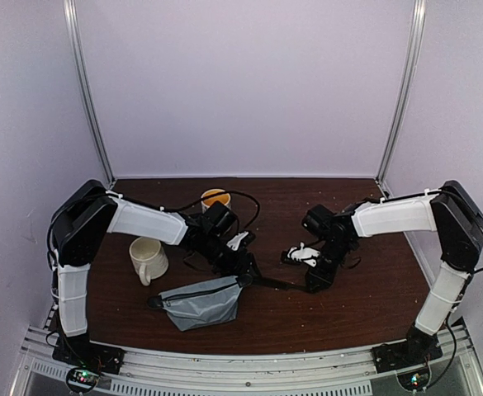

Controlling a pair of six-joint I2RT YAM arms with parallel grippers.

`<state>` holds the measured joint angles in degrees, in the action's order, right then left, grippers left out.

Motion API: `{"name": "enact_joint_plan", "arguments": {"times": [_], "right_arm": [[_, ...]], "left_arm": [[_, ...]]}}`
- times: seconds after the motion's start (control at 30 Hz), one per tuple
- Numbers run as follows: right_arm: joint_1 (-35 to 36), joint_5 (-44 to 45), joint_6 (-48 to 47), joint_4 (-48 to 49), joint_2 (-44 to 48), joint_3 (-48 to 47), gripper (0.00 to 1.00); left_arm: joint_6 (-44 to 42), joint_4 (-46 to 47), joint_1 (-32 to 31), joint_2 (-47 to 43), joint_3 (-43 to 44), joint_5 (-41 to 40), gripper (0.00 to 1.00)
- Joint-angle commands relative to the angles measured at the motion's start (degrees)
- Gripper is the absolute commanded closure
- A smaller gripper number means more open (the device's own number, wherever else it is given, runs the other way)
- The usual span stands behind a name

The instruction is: Sort the hair-cutting tools

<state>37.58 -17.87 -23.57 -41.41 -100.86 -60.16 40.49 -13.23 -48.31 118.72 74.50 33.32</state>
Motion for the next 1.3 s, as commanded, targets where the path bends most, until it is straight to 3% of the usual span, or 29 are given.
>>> {"name": "enact_joint_plan", "arguments": {"times": [0.0, 0.2, 0.53, 0.97, 1.27], "right_arm": [[0.7, 4.5, 0.6, -0.3, -2.0, 1.9, 0.65], [3.2, 6.4, 0.8, 0.6, -0.4, 3.3, 0.56], [3.8, 8.6, 2.7, 1.9, 9.6, 4.4, 0.59], [6.4, 9.4, 1.9, 2.2, 1.9, 4.5, 0.59], [6.4, 10.0, 1.4, 1.7, -3.8, 4.1, 0.9]], "left_arm": [[-1.1, -0.8, 0.3, -0.2, -0.2, -0.5, 0.47], [-1.0, -0.8, 0.5, -0.2, -0.3, -0.6, 0.47], [-1.5, -0.9, 0.7, -0.9, -0.3, -0.9, 0.47], [-1.7, -0.8, 0.8, -1.5, -1.1, -1.3, 0.47], [-0.7, 0.0, 1.5, -1.6, -1.8, -2.6, 0.4]]}}
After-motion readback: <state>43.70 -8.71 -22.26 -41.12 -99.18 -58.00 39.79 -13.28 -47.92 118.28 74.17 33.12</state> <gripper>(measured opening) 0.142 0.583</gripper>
